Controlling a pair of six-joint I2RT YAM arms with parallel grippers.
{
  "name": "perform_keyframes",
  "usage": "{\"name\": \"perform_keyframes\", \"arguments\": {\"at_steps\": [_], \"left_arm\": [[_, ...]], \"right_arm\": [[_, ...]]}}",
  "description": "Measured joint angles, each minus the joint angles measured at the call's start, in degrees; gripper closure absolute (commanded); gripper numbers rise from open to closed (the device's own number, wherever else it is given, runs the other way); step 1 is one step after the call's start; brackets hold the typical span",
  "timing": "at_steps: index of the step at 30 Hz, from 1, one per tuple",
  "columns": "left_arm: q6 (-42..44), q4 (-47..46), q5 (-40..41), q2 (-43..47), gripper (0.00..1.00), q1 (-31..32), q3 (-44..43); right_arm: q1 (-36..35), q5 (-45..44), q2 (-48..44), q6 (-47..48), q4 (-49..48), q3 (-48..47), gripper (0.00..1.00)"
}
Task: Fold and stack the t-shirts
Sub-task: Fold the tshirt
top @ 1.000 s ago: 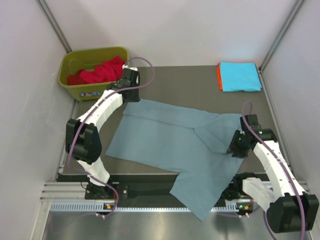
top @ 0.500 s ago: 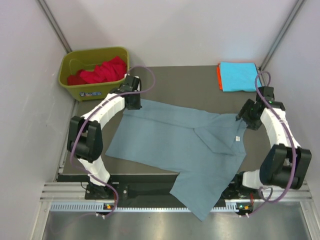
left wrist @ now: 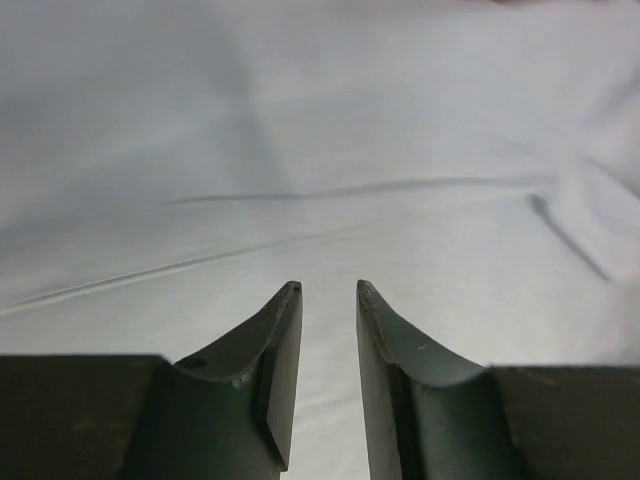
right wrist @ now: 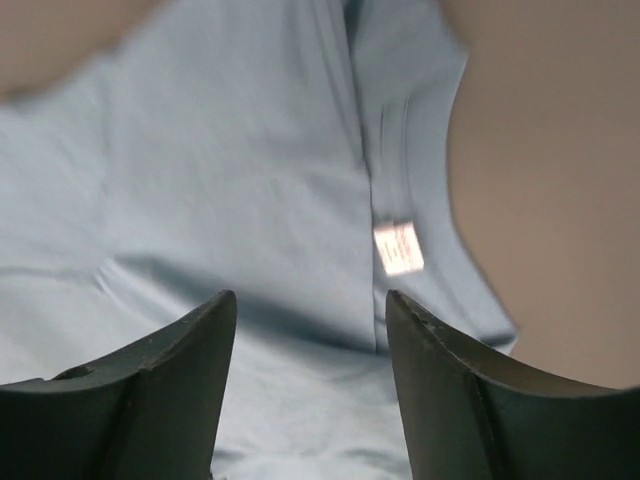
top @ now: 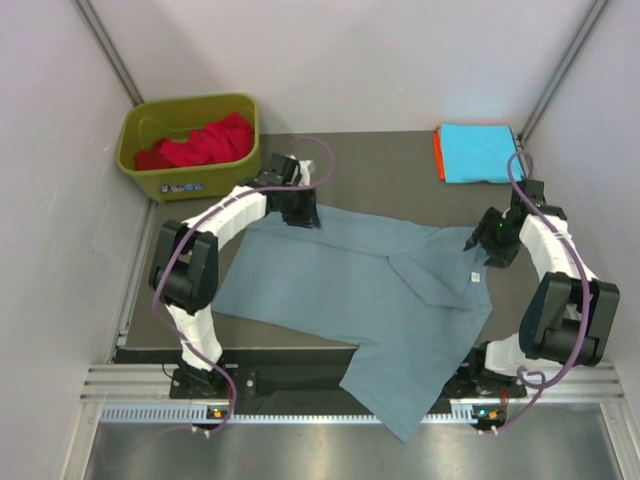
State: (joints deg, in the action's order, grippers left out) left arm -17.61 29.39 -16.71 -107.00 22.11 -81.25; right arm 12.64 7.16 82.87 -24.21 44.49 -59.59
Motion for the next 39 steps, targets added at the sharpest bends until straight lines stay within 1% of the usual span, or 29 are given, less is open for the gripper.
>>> {"name": "perform_keyframes", "arguments": {"at_steps": [3,6,8,9,11,12,15,16,17,22,25,27,39], "left_arm": [[-1.68,-2.99,-6.95,0.0,0.65,4.11,1.46],[-3.34,-4.66,-11.21,0.0,0.67,8.37,2.71],[-3.87,-5.46,-12.7,0.0,0.69,10.34,3.37],[-3.96,-5.6,-12.85,0.0,0.69,10.64,3.65],[-3.96,-5.22,-12.57,0.0,0.71,10.38,4.04],[-3.96,-4.94,-12.13,0.0,0.73,9.97,4.15],[-3.98,-4.83,-10.34,0.55,0.75,7.85,5.14],[-4.04,-4.81,-9.97,0.98,0.75,7.04,5.77],[-4.26,-4.74,-9.75,1.66,0.76,5.97,6.51],[-4.87,-4.98,-9.66,3.76,0.77,1.05,6.93],[-4.96,-5.05,-10.08,4.39,0.77,-0.68,6.93],[-4.96,-5.03,-10.67,4.55,0.78,-1.05,6.93],[-4.83,-4.9,-12.44,5.27,0.79,-2.97,8.07]], "right_arm": [[-2.47,1.9,-1.25,-0.04,2.95,3.26,0.35],[-9.94,1.57,-2.58,-0.2,5.09,3.72,0.35],[-16.96,0.22,-3.02,0.07,5.66,2.86,0.37],[-20.98,-0.9,-2.93,0.2,6.23,2.1,0.43],[-26.77,-2.62,-2.38,0.52,7.06,0.7,0.5],[-29.22,-3.54,-1.88,0.63,7.56,0.13,0.6],[-33.86,-5.75,0.48,0.63,8.52,-0.46,0.7],[-35.06,-6.47,1.36,0.52,8.9,-0.46,0.7],[-35.63,-7.17,1.92,0.28,9.03,-0.46,0.71],[-39.98,-9.35,4.42,-0.07,9.11,-0.44,0.8],[-41.77,-8.81,5.75,-0.74,8.52,0.15,0.8],[-42.05,-8.63,6.43,-1.36,8.41,0.83,0.79],[-37.77,-9.64,13.62,-1.88,5.73,1.38,0.78]]}}
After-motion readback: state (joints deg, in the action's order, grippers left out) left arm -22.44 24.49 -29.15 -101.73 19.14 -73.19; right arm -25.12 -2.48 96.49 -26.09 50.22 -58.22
